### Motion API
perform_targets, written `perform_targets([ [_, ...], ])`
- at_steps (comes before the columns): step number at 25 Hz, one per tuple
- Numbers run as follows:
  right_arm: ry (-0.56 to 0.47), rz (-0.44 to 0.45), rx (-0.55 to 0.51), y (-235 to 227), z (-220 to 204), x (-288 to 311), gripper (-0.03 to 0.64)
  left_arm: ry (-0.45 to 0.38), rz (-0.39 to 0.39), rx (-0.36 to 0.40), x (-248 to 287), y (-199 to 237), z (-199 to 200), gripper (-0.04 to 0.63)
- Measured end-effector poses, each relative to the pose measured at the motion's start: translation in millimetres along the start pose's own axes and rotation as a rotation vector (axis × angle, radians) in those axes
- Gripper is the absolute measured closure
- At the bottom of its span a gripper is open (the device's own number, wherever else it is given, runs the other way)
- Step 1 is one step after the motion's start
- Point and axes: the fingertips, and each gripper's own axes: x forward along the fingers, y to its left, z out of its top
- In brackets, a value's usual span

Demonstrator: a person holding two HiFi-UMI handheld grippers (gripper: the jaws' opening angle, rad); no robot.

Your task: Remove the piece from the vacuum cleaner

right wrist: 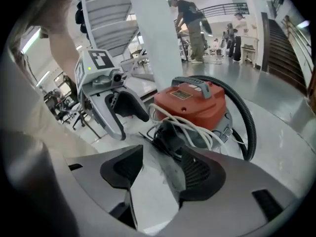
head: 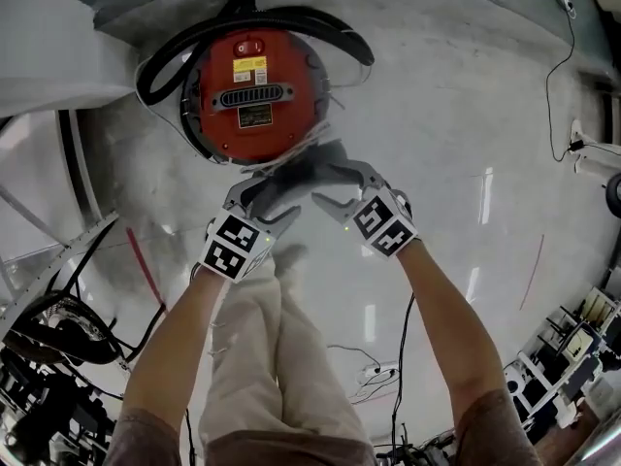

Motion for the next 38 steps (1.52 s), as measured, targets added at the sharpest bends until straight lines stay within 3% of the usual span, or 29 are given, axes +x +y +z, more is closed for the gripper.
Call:
perform_targets([
  [4, 0.110, 0.052, -0.130, 5, -18, 23, 0.383, 0.061, -0.004, 0.009, 19, 3, -22, 0.307],
  [11, 0.207, 0.108, -0.232, 5, -35, 40, 0.414, 0.136, 0.038, 0.009, 37, 14, -46, 0.308],
  [16, 0.222, 0.133, -0.286, 11, -37, 45, 0.454, 0.120, 0.063, 0.040, 38, 18, -39, 0.377],
  [19, 0.218, 0.129, -0.282, 10, -34, 47, 0.462, 0.140, 0.039, 0.043, 40, 18, -39, 0.379],
  [22, 0.220, 0.129, -0.246, 10, -31, 48, 0.474, 0.155, -0.003, 0.025, 37, 17, -38, 0.437],
  [26, 0.223, 0.132, -0.188, 11, -33, 47, 0.515, 0.163, -0.017, 0.019, 34, 16, -39, 0.455],
  [38, 0.187, 0.046, 0.006, 17, -43, 45, 0.565, 0.169, 0.031, -0.004, 31, 11, -46, 0.517],
])
